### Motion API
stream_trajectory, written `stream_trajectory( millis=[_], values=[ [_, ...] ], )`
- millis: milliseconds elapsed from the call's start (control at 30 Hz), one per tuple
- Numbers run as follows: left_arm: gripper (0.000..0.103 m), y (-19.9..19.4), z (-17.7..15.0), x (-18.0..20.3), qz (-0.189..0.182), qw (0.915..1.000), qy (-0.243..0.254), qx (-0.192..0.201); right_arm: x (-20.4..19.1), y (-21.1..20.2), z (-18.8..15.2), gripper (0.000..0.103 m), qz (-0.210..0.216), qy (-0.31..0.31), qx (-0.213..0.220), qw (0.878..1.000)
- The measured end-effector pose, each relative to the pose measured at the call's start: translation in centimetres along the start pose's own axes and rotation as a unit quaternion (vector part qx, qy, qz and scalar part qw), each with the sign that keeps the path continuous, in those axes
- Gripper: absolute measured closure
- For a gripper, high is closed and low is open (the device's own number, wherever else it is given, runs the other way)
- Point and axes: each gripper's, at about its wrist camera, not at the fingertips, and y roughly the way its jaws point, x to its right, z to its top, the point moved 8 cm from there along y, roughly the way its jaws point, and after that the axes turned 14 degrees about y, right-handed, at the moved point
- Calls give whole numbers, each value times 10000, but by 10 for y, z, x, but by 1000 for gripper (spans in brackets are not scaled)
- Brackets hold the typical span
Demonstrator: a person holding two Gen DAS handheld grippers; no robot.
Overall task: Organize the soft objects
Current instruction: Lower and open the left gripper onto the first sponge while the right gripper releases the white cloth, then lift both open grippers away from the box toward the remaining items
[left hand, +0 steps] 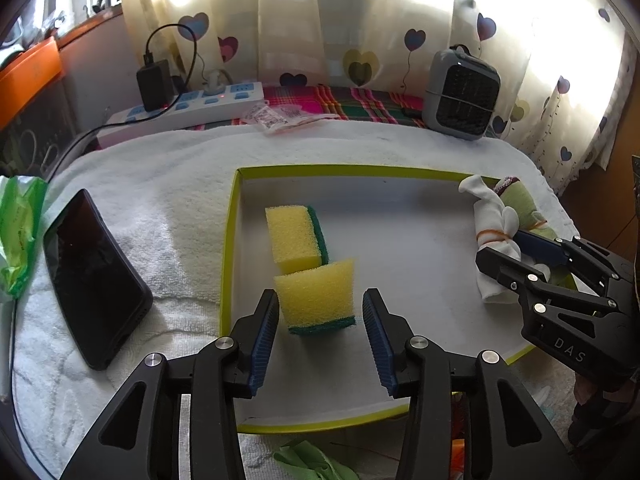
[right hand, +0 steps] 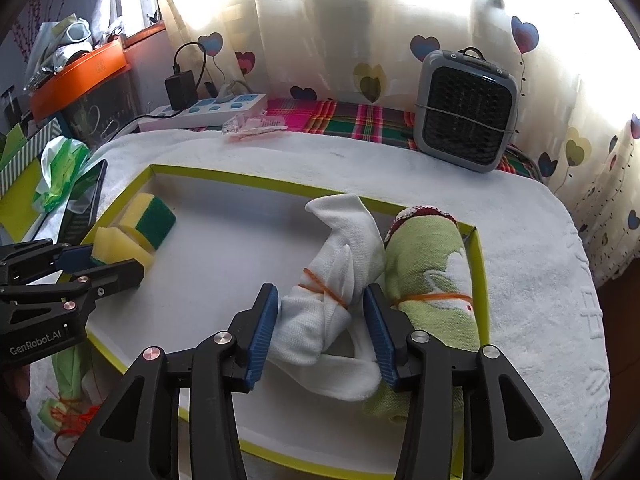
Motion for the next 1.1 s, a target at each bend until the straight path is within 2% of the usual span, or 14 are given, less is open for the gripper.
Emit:
stream_trajectory(
  millis=[467, 1100],
  values=[
    [56, -4, 0, -2, 47, 10000, -29, 43, -2, -4, -1, 51, 39, 58, 65, 10000],
    [55, -23, -4, 3, 45, 9998, -29, 174, -3, -20, -5, 45, 99, 181, 197, 9996]
  ],
)
